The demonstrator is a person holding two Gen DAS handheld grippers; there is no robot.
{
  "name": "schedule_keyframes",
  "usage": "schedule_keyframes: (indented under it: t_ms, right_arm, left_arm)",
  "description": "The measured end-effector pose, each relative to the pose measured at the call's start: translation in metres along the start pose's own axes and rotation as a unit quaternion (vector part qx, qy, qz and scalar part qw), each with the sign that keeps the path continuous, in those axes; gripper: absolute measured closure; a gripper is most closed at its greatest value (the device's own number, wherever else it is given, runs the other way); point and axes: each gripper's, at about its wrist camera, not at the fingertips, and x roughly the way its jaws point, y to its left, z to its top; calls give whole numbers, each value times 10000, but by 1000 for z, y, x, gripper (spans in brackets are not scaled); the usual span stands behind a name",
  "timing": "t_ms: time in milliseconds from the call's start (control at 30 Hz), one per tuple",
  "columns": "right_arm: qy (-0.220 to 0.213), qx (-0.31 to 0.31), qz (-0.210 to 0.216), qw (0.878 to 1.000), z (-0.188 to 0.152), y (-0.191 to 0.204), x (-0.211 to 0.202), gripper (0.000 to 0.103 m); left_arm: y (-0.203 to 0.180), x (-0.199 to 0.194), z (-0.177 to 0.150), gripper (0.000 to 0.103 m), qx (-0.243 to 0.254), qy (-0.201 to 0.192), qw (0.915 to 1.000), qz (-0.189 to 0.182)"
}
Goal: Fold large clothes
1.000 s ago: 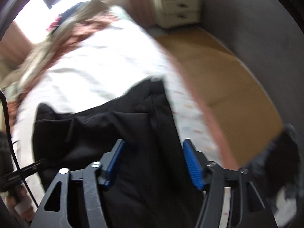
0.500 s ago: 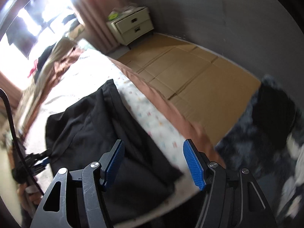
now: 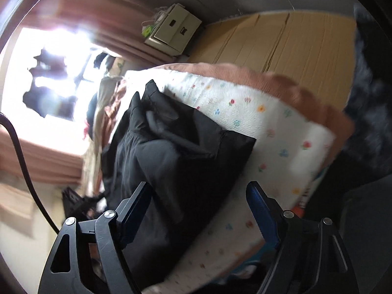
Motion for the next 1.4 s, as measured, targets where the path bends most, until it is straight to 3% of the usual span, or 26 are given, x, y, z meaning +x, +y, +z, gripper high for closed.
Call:
schedule_keyframes:
  t_ms: [167,200,233,333,500,667,1000,1067,1133,1200,1300,1400]
  right_arm:
    - [-346,161,304,9988,17,-1,13,25]
    - [-356,194,292,9988,20,0,16,34]
    - [-366,216,259,9988,24,1,19,52]
    - [-377,175,196,9989,31,5,24,83]
    - [-686,-209,185,9973,34,27,4,91]
    - [-941,-244,12,9953,40,29,-16,91]
    - [-1060,65,-297,9939,60,0,-21,91]
    - [-951,83,-505,9942,62,-2,-17,84]
    - [-809,126,-878,9928,61,-1,-17,56]
    - [-870,-7,-1185,9891,53,7,-27,41]
    - [-993,-28,-1381,9854,38,9,-48,38]
    - [-876,-32,-1097,9901,28,7,-53,41]
  left_arm:
    - [3,13,9,52,-59,-17,10000,53]
    - [4,15,12,51,-94,-16,9999,56]
    - [6,19,15,51,-140,-21,9999,58]
    - [6,26,21,51,-140,-44,9999,63]
    - [-4,30,29,61,-98,-19,9999,21]
    - [-26,45,34,66,99,97,9997,-188]
    - [-57,74,44,65,164,209,9993,-250]
    - [-62,76,44,64,209,219,9994,-139]
    - [-63,76,46,61,168,247,9995,-84]
    - [-59,71,47,59,78,240,9996,-132]
    - [-61,65,52,59,50,189,9997,-110]
    - [-61,55,55,59,158,136,9998,-45]
